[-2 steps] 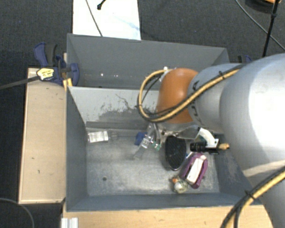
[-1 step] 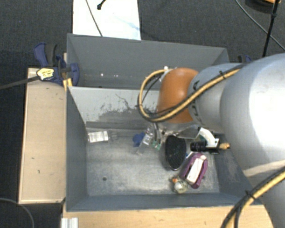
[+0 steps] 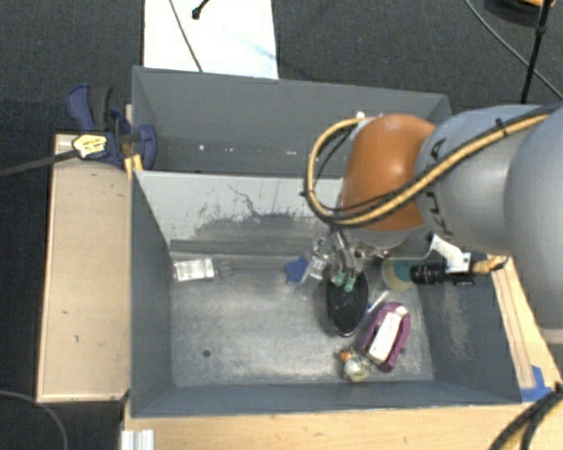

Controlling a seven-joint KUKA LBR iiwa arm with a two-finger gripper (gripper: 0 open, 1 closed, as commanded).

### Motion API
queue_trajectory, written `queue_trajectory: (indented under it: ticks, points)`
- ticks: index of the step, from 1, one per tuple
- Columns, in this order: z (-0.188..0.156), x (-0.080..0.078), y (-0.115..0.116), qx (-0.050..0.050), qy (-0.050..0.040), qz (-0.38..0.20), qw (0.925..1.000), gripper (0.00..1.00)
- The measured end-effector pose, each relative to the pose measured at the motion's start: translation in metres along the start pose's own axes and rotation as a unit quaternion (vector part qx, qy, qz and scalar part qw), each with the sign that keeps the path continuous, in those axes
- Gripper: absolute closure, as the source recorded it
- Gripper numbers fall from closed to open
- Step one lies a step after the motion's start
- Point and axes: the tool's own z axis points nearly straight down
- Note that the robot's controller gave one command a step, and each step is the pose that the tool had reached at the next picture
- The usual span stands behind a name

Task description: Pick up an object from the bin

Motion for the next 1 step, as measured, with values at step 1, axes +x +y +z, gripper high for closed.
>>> queue_trajectory:
  ticks: [1]
  points:
    - [-0.1092,-0.0114,-0.0002,-0.001,-0.0013,-0.002,1.0,1.0]
